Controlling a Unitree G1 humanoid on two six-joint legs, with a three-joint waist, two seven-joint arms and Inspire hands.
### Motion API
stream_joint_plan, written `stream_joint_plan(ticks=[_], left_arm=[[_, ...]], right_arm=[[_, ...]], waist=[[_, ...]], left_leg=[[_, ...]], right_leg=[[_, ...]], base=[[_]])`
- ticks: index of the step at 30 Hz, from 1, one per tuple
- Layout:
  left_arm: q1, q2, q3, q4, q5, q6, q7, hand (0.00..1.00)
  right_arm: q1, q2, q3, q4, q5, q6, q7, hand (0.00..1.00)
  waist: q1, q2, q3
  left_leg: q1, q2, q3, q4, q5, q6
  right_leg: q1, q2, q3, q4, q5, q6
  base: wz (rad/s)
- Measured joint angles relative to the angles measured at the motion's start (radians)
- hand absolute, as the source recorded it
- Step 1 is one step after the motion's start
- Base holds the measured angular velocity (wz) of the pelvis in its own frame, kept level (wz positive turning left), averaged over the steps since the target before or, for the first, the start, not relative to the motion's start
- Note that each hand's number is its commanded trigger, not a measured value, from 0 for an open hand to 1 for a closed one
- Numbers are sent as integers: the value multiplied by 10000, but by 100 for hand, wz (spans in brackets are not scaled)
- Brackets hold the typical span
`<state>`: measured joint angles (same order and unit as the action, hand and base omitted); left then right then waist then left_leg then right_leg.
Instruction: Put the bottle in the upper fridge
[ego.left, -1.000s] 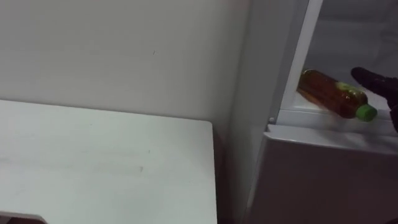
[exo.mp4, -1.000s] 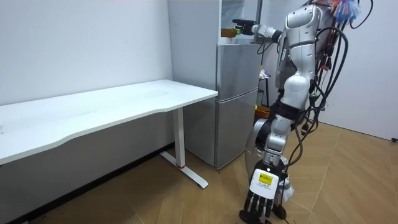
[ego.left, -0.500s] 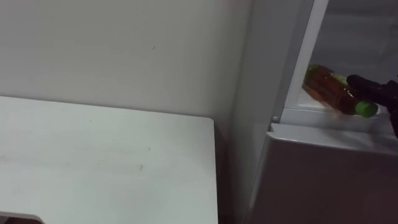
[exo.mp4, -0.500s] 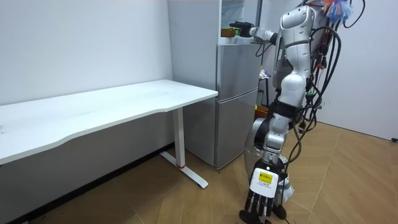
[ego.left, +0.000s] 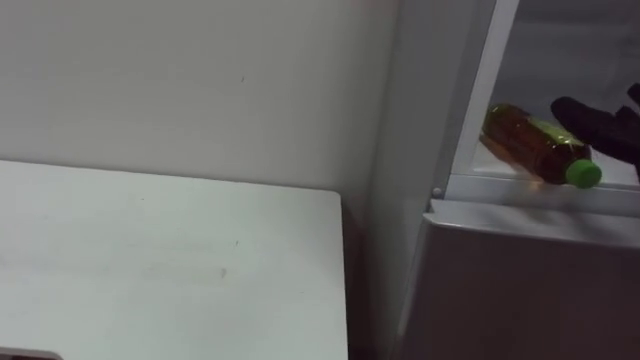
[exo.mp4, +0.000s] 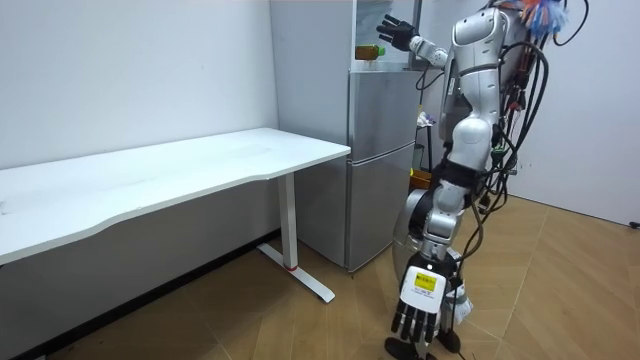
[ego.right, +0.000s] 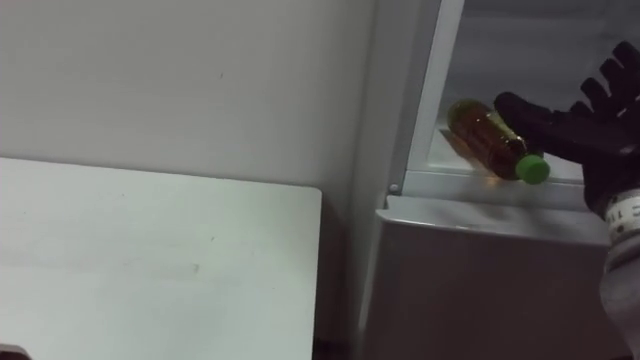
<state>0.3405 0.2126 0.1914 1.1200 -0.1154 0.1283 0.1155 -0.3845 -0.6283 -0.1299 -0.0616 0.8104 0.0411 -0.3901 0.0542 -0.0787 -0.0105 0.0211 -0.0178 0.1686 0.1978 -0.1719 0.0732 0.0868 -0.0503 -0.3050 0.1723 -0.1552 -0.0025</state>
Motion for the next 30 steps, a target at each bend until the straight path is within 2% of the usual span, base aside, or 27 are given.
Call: stream_joint_plan(ticks=[4,5,7,8,12,18,19,23,25,29,30], left_arm=[[9,0,2,0,18,-73,-107,0],[17,-16,2,6,12,-73,-112,0],[4,-34,0,-1,4,-122,-111,0],[11,-34,-2,1,3,-189,-103,0],[9,-88,-78,30,-6,-311,-99,0],[12,-354,-74,282,25,-574,-101,0],[12,-373,-78,334,35,-641,-110,0],[40,-374,-102,404,-5,-739,-129,0],[19,-374,-146,409,-2,-863,-196,0],[42,-393,-471,411,-1,-1089,-343,0],[41,-394,-509,419,0,-1108,-362,0]], right_arm=[[153,296,-290,-611,19,-16,-7,0],[182,461,-360,-866,130,-64,-3,0],[376,518,-415,-1263,307,-212,27,0],[482,639,-478,-1515,310,-250,26,0],[534,1164,-554,-2150,359,-447,77,0],[744,1725,-712,-2886,578,-798,125,0],[933,1772,-741,-3122,699,-980,167,0],[1700,2144,-889,-3386,1309,-1378,663,0],[2101,2380,-889,-3382,1319,-1396,941,0],[3017,3136,-862,-3507,1708,-1397,1693,0],[3160,3207,-859,-3507,1716,-1399,1780,0]], waist=[[-9,108,25],[-7,133,28],[-10,169,22],[-14,232,51],[-197,307,52],[-217,604,-24],[-227,670,-28],[-215,693,35],[-223,761,32],[-212,852,4],[-213,861,4]], left_leg=[[61,30,125,14,-22,-2],[71,47,185,14,-23,-2],[80,48,218,17,-22,-2],[90,48,241,17,-21,-3],[97,48,250,31,-24,1],[228,65,464,-41,-77,-1],[247,64,478,-59,-85,-6],[350,66,553,-129,-92,-20],[322,73,581,-125,-94,-21],[252,89,693,-165,-97,-23],[259,90,706,-167,-100,-22]], right_leg=[[-4,-7,15,-19,3,-5],[-11,-7,16,-40,6,-11],[-15,-14,29,-59,-5,-18],[-13,-13,43,-60,-11,-22],[-25,-12,43,-75,-12,-23],[-41,13,317,-40,-13,-18],[-37,14,347,-39,-21,-8],[-32,50,557,-28,-44,-8],[-70,52,584,-17,-46,-9],[-190,52,618,3,-45,-10],[-187,52,606,2,-45,-10]], base=[[-5],[-15],[-7],[-4],[-2],[-13],[-6],[-8],[-6],[-7],[0]])
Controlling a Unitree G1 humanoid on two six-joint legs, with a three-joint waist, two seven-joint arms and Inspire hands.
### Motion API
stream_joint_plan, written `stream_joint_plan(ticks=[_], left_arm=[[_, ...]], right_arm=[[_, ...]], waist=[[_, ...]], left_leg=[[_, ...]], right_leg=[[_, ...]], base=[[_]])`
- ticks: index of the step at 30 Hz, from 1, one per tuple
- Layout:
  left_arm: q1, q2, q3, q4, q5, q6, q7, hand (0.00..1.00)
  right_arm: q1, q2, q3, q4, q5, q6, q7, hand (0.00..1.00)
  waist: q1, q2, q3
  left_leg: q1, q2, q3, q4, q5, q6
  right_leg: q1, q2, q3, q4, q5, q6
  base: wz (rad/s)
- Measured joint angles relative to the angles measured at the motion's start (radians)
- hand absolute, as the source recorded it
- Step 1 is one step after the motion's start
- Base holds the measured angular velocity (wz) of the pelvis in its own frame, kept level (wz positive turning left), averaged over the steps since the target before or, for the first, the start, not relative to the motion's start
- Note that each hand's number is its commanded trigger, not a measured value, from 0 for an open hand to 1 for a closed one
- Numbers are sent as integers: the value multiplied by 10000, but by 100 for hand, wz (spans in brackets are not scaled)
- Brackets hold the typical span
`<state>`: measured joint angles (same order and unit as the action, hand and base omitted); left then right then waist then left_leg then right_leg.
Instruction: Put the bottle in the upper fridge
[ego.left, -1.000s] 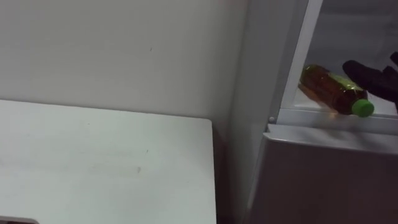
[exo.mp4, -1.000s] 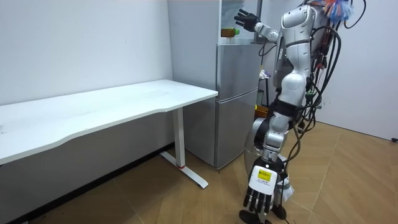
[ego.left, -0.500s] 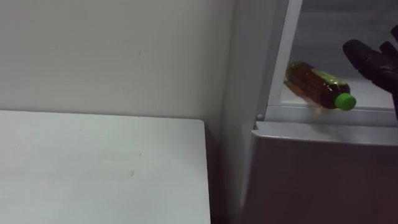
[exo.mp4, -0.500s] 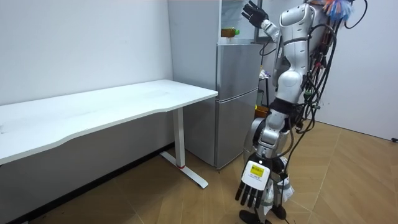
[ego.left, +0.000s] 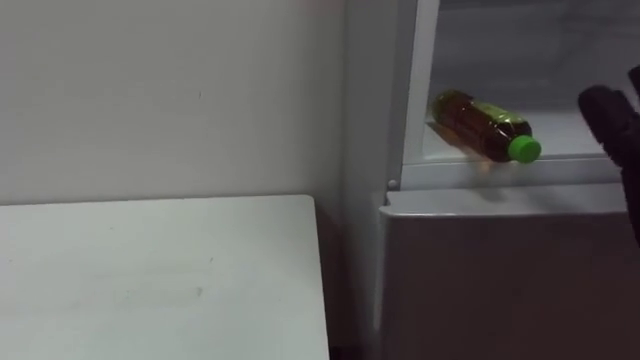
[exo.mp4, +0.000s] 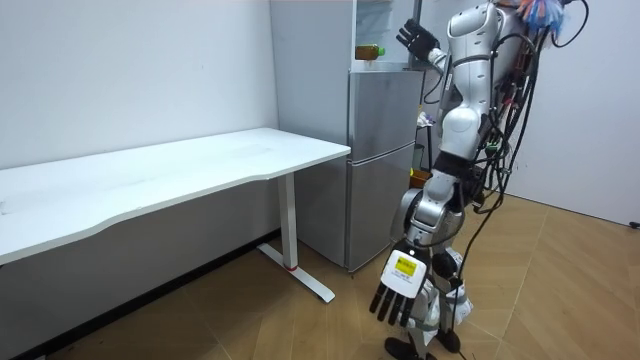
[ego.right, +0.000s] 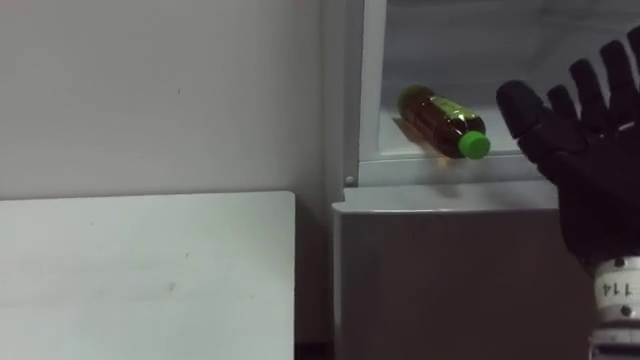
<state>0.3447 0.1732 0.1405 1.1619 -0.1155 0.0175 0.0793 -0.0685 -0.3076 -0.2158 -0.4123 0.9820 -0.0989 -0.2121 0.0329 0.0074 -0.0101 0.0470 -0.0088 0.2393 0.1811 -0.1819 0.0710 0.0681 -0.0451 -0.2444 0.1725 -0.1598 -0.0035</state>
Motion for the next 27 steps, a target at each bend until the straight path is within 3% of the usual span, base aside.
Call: stream_joint_plan(ticks=[3,11,18,24,27], left_arm=[[-5,-34,-67,48,3,-148,-46,0],[-30,-150,-481,7,-17,-351,-101,0],[-76,-121,-445,-88,-24,-542,-101,0],[-270,-101,-479,-86,-115,-531,-101,0],[-218,-100,-474,-127,-115,-503,-104,0]], right_arm=[[630,356,55,3,5,-27,218,0],[1828,1108,83,865,286,-671,201,0],[2673,1162,40,2124,757,-858,-294,0],[2998,1195,176,5303,733,-863,-1080,0],[3274,1207,177,6085,733,-838,-1184,0]], waist=[[4,72,-13],[-186,340,56],[-379,331,31],[-526,294,26],[-596,298,25]], left_leg=[[-3,18,56,42,-12,-7],[-44,25,72,110,-137,14],[-114,9,78,81,-136,16],[-197,-3,87,43,-137,18],[-176,-12,74,22,-140,18]], right_leg=[[-39,0,-6,-4,-4,-2],[-15,-16,-14,-8,-33,38],[-105,-23,-23,-24,-42,48],[-162,-32,-36,-21,-55,63],[-133,-35,-27,-33,-74,71]], base=[[-4],[0],[1],[0],[0]])
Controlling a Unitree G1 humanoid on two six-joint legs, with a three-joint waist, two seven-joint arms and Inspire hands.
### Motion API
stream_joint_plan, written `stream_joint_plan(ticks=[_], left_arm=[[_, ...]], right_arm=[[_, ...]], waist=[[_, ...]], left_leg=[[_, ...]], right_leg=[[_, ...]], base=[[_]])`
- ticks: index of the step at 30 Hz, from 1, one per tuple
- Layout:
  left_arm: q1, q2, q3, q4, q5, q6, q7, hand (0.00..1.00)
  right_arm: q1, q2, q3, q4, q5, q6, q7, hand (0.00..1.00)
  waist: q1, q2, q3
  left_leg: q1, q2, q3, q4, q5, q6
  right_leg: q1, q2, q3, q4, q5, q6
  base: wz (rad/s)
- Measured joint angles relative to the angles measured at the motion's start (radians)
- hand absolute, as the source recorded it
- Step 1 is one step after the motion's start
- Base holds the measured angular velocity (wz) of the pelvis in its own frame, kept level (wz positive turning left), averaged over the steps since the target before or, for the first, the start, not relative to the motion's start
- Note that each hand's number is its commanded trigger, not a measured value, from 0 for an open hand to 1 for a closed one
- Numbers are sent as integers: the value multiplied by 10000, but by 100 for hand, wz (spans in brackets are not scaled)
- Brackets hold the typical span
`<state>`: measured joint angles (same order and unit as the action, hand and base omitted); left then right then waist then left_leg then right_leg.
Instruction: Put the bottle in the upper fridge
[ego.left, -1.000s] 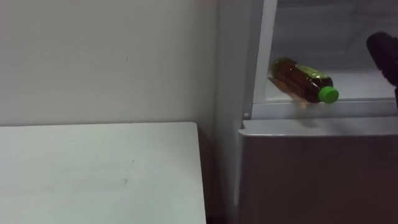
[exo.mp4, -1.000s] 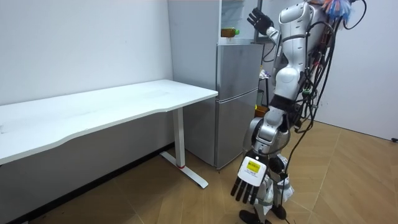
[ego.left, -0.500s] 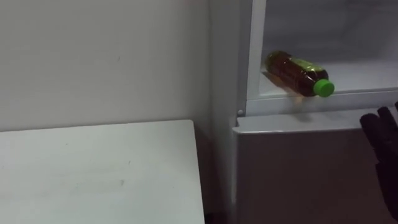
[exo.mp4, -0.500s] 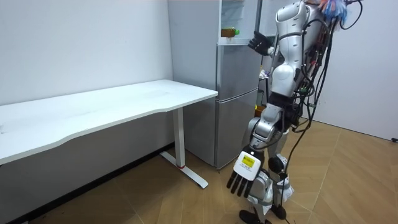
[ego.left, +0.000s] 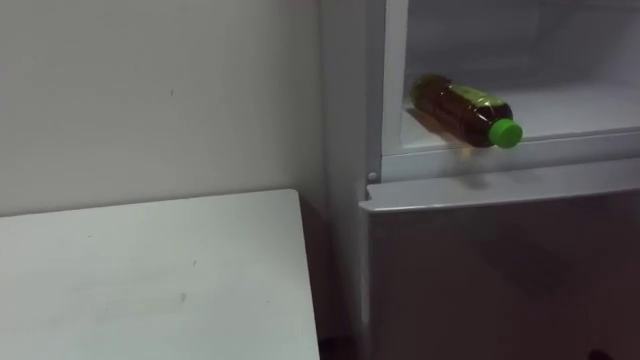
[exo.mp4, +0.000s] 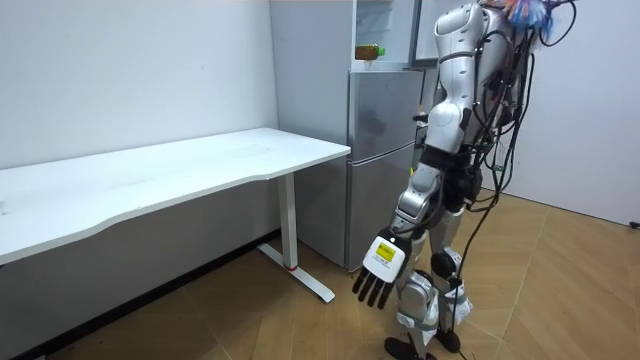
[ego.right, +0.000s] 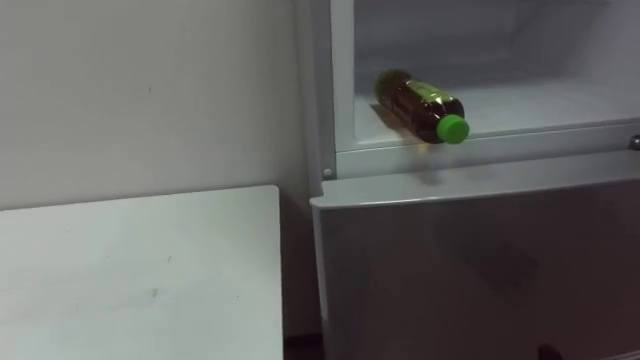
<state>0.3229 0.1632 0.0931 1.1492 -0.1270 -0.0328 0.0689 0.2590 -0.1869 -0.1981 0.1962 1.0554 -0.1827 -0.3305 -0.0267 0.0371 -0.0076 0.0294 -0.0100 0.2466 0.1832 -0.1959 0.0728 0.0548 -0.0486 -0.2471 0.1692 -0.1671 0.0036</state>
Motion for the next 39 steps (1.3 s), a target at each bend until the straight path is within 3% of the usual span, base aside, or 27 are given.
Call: stream_joint_plan(ticks=[7,13,19,24,30,34,39], left_arm=[[-214,1,4,-44,-6,13,-5,0],[-277,7,28,-160,-195,79,-155,0],[-247,11,28,-207,-603,120,-176,0],[-457,28,34,-208,-794,245,-374,0],[-487,107,88,-210,-985,344,-424,0],[-362,168,189,-232,-977,343,-438,0],[-152,270,811,-377,-938,332,-528,0]], right_arm=[[305,243,199,2071,-160,17,-506,0],[346,240,172,4595,-1237,107,-372,0],[452,250,112,6235,-942,563,-156,0],[346,273,-211,6536,-514,920,-12,0],[219,263,-746,6611,270,967,-26,0],[13,234,-1518,6488,1075,964,-508,0],[-143,-49,-2514,5619,1081,952,-1455,0]], waist=[[-111,-29,3],[-296,-87,10],[-580,-101,23],[-624,-94,28],[-607,-122,35],[-698,-190,25],[-844,-364,104]], left_leg=[[104,-17,-1,-25,1,-1],[230,-23,74,-151,1,-6],[344,-22,162,-167,-54,-43],[417,-23,250,-197,-55,-44],[654,-39,268,-330,-70,-69],[688,-36,272,-355,-86,-96],[661,-37,299,-369,-107,-127]], right_leg=[[20,-6,46,28,-33,3],[40,31,263,50,-71,2],[22,-3,272,180,-178,-6],[20,1,327,183,-181,-5],[148,44,537,189,-238,8],[143,75,585,202,-270,-7],[10,69,652,377,-392,-23]], base=[[0],[-6],[-7],[-5],[-6],[-3],[-2]])
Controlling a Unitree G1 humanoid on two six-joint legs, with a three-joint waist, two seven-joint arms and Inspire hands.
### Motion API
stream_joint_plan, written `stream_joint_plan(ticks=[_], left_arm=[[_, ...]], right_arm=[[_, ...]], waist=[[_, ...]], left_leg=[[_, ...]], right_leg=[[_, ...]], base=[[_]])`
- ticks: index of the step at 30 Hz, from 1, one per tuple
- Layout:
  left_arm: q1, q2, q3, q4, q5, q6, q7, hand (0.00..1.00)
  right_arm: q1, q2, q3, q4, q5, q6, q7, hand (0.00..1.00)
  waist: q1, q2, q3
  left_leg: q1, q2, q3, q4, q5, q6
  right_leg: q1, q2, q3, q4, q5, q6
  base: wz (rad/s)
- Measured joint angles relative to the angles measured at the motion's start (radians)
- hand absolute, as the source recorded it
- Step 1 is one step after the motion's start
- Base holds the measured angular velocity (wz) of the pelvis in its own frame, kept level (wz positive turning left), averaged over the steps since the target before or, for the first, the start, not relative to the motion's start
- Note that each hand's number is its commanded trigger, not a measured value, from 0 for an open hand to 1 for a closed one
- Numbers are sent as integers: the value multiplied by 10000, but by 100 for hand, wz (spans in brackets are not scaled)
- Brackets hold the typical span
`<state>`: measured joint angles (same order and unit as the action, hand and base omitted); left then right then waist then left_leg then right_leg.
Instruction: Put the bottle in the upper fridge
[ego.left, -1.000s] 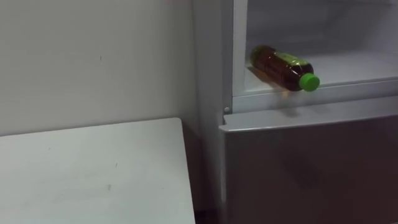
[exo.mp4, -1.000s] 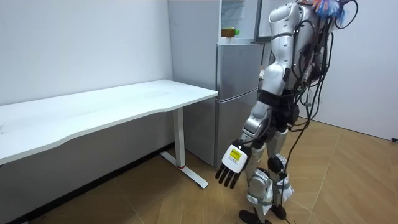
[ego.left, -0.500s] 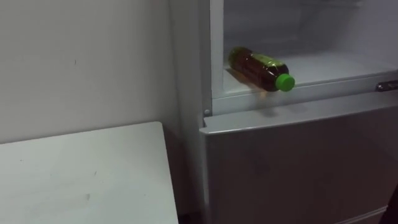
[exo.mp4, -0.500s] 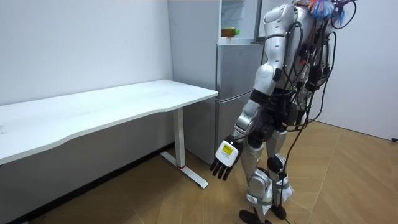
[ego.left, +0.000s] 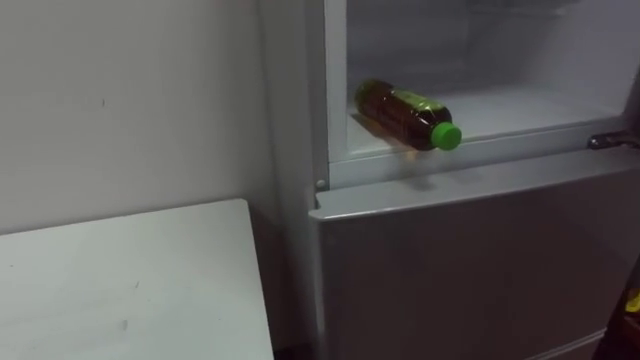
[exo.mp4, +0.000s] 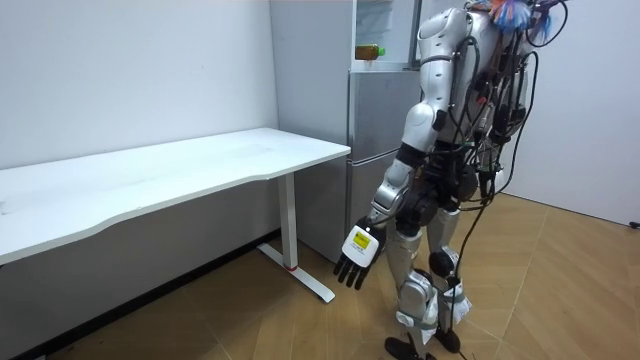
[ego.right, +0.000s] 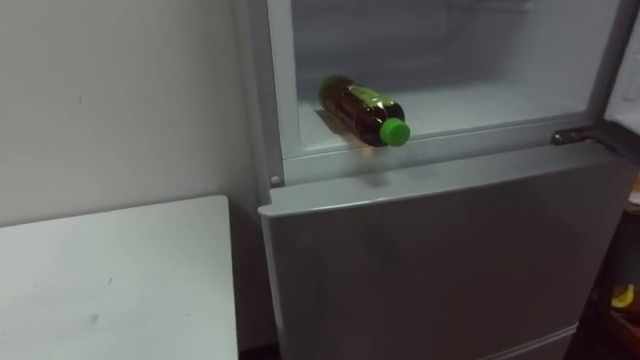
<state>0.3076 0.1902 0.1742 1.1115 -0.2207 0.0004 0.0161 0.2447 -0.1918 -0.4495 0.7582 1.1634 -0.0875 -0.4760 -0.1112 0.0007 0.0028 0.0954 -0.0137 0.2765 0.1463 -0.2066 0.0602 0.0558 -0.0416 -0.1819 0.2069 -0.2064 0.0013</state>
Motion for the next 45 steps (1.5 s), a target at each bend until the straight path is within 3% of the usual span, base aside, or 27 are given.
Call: stream_joint_plan(ticks=[2,9,16,20,28,34,40,45], left_arm=[[-7,134,105,-80,51,-1,1,0],[64,288,410,-411,196,-65,26,0],[372,353,607,-531,714,-70,106,0],[386,366,608,-598,1138,-68,135,0],[551,345,629,-507,1168,-58,132,0],[549,344,625,-480,1396,-48,114,0],[564,315,587,-298,1624,-1,92,0],[551,250,610,-32,1717,-57,128,0]], right_arm=[[71,-441,-66,-722,4,-114,-204,0],[-298,-1332,-905,-1954,-364,-329,-1299,0],[-390,-1635,-2016,-3539,-738,-434,-2299,0],[-528,-1992,-2126,-4339,-848,-557,-2768,0],[-873,-2180,-2832,-6209,-2154,-556,-3506,0],[-1149,-2535,-2839,-7694,-3164,-560,-3622,0],[-1271,-2533,-2762,-8440,-3529,-548,-3936,0],[-1249,-2531,-2335,-8759,-4833,-511,-4017,0]], waist=[[-22,-67,16],[-109,-259,-13],[-240,-505,-36],[-271,-576,-40],[-341,-546,-45],[-388,-519,-60],[-198,-477,-69],[-180,-426,-91]], left_leg=[[-44,8,5,-4,-2,-7],[-98,11,81,-31,-8,-22],[-124,12,47,-33,-10,-27],[-152,16,81,-34,-10,-26],[-176,25,116,-47,-10,-26],[-123,33,186,-58,-9,-28],[-248,31,243,-55,-7,-24],[-313,21,264,-5,-1,-20]], right_leg=[[-43,16,39,-7,-10,-7],[-73,90,109,-18,-37,-6],[-158,111,93,-1,-50,-6],[-209,132,181,-1,-26,-14],[-266,140,170,6,-13,-16],[-228,146,172,7,-5,-25],[-564,136,299,382,-16,-33],[-750,115,311,505,-44,-58]], base=[[-2],[-1],[0],[-3],[-1],[-1],[-10],[-8]])
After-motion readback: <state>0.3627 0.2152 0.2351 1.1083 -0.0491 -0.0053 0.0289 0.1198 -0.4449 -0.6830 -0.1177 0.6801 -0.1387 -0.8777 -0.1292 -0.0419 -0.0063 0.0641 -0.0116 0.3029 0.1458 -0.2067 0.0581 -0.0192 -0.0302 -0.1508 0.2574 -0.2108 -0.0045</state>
